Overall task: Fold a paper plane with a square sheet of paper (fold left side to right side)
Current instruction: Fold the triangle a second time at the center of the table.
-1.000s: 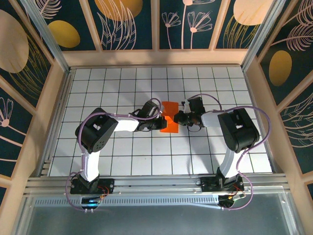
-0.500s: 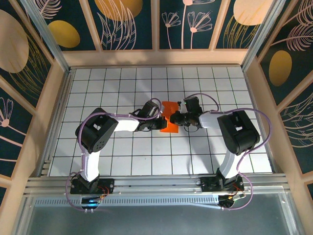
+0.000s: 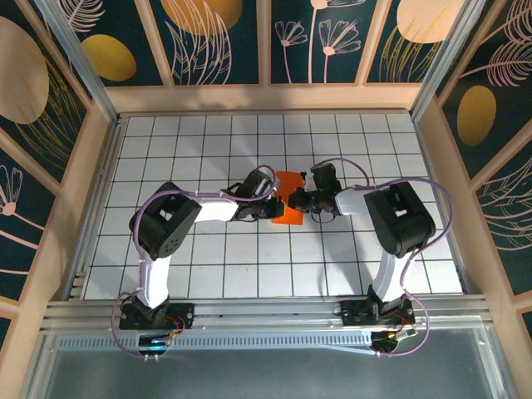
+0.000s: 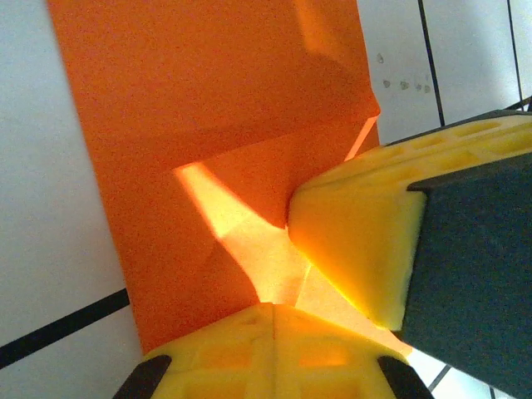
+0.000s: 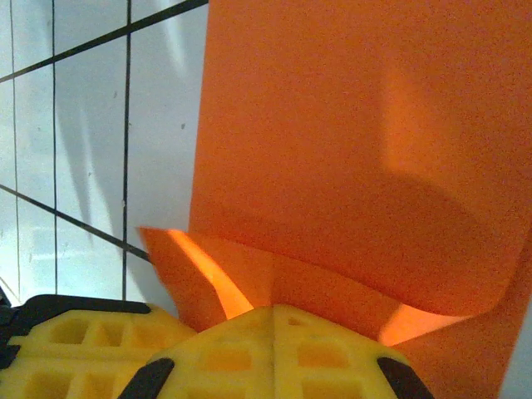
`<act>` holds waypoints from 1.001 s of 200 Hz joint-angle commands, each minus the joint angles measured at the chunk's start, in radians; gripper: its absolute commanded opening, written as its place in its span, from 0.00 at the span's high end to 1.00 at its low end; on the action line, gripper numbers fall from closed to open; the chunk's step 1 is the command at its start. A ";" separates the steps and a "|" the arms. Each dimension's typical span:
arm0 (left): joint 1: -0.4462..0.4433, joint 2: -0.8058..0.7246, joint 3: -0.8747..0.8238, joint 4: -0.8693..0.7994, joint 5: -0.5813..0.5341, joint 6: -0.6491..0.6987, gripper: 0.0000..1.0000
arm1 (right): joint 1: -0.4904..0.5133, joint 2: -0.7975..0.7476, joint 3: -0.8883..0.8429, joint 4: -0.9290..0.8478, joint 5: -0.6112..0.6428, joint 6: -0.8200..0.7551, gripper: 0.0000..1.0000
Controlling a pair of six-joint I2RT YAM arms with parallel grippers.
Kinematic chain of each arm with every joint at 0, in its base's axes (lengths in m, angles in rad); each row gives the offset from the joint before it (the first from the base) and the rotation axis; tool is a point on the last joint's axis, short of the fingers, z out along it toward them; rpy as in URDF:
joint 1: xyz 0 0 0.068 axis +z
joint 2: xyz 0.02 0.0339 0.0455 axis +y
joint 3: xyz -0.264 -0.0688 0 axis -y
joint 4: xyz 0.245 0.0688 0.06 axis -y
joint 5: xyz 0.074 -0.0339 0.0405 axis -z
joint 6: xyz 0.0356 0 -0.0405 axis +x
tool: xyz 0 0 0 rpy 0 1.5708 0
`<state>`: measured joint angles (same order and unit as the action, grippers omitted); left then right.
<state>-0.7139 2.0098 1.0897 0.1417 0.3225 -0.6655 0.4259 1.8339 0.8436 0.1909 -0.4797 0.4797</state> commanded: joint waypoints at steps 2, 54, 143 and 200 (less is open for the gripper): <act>0.005 0.067 -0.008 -0.143 -0.091 0.020 1.00 | -0.025 0.016 -0.006 -0.005 0.021 -0.015 1.00; 0.004 0.081 -0.001 -0.165 -0.091 0.020 1.00 | -0.073 0.016 -0.007 -0.019 0.018 -0.036 1.00; 0.005 0.075 -0.006 -0.159 -0.080 0.026 1.00 | -0.191 0.065 0.056 -0.068 0.022 -0.096 1.00; 0.002 0.073 -0.008 -0.151 -0.075 0.026 1.00 | -0.228 0.020 0.110 -0.130 0.014 -0.125 1.00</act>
<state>-0.7147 2.0228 1.1149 0.1238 0.3088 -0.6582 0.2031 1.8824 0.9348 0.1143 -0.4973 0.3882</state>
